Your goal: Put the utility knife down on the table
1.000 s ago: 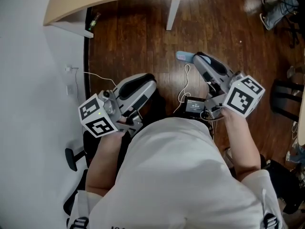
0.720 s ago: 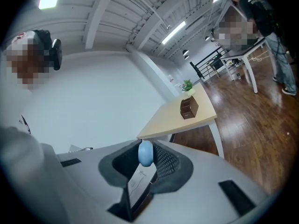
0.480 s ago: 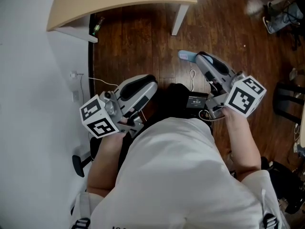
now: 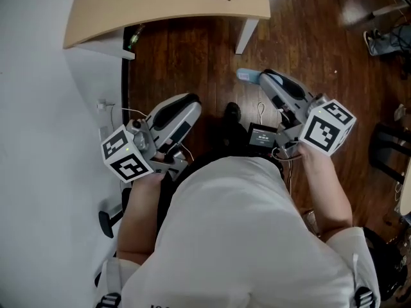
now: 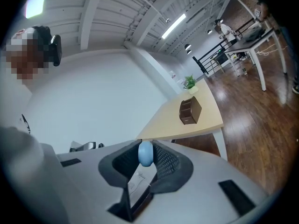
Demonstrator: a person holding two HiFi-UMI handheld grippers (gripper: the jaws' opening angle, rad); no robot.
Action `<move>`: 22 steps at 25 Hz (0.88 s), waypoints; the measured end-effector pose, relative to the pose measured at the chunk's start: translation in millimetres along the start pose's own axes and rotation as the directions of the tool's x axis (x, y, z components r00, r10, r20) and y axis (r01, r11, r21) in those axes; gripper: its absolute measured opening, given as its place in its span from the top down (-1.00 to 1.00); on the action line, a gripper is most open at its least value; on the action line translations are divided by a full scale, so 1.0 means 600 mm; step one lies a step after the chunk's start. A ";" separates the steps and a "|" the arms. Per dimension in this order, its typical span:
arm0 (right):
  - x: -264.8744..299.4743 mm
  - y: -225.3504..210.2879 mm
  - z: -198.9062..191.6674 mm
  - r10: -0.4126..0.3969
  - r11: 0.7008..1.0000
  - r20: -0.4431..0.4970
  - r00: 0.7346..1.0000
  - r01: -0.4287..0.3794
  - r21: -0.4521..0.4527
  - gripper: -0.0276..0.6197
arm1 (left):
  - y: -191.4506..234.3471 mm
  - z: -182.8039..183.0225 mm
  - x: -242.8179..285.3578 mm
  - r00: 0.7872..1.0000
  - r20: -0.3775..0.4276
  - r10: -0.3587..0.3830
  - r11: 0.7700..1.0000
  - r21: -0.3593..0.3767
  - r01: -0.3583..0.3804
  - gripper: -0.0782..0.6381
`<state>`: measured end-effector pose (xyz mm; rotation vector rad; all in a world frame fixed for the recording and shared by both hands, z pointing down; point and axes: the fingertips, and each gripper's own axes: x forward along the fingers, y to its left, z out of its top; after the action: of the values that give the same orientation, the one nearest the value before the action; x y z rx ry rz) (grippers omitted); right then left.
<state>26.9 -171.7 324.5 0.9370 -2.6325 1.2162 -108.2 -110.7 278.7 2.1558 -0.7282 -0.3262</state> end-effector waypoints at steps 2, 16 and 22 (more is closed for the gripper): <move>0.000 0.002 -0.001 0.008 1.000 0.005 1.000 -0.008 -0.004 0.69 | -0.003 -0.001 0.001 1.000 -0.006 0.000 1.000 0.011 0.000 0.60; 0.002 0.005 0.015 0.002 0.998 0.032 1.000 0.000 -0.062 0.69 | -0.013 0.009 0.011 0.999 -0.006 -0.042 0.996 0.077 0.042 0.60; -0.003 0.021 0.033 -0.046 0.997 0.069 0.997 0.050 -0.058 0.69 | -0.018 0.028 0.020 0.994 -0.057 -0.091 0.993 0.073 0.095 0.60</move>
<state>24.4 -178.9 302.3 1.0431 -2.6646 1.1085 -102.1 -123.2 259.7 2.2662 -0.6198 -0.2921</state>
